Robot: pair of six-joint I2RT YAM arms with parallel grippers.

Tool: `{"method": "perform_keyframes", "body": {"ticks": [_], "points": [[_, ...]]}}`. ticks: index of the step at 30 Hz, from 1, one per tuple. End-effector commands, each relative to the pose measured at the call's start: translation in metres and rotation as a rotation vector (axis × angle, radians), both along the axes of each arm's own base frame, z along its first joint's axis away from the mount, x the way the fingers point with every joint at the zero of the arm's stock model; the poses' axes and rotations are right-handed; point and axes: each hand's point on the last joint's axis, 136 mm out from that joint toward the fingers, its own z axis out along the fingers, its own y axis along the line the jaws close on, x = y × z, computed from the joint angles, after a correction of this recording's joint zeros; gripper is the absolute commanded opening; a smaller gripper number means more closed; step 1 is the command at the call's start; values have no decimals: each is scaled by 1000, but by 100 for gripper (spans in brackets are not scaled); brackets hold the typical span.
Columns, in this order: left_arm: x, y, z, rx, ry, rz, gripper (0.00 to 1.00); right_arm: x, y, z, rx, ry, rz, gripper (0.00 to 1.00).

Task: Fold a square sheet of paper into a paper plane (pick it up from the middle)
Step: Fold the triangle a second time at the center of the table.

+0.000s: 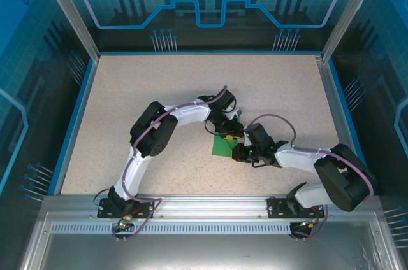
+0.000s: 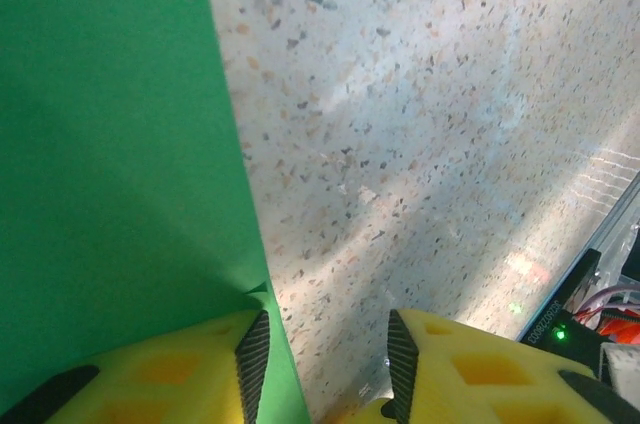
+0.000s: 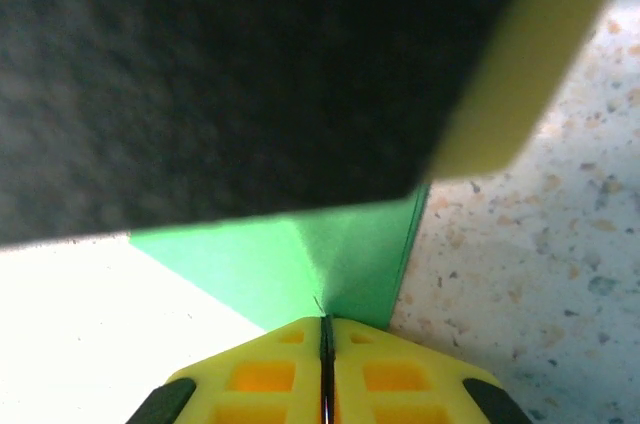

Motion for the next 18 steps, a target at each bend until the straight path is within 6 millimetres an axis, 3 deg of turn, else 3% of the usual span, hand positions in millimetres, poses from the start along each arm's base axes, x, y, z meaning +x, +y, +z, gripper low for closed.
{"method": "perform_keyframes", "body": {"ticks": [1, 12, 18], "points": [[21, -6, 16, -45, -84, -11, 43, -34, -16, -30, -110, 134, 41, 9], [39, -8, 64, -125, -161, -10, 51, -35, -14, -32, -116, 141, 50, 9], [39, -1, 85, -128, -189, -23, 52, -33, -11, -31, -115, 142, 56, 9]]}}
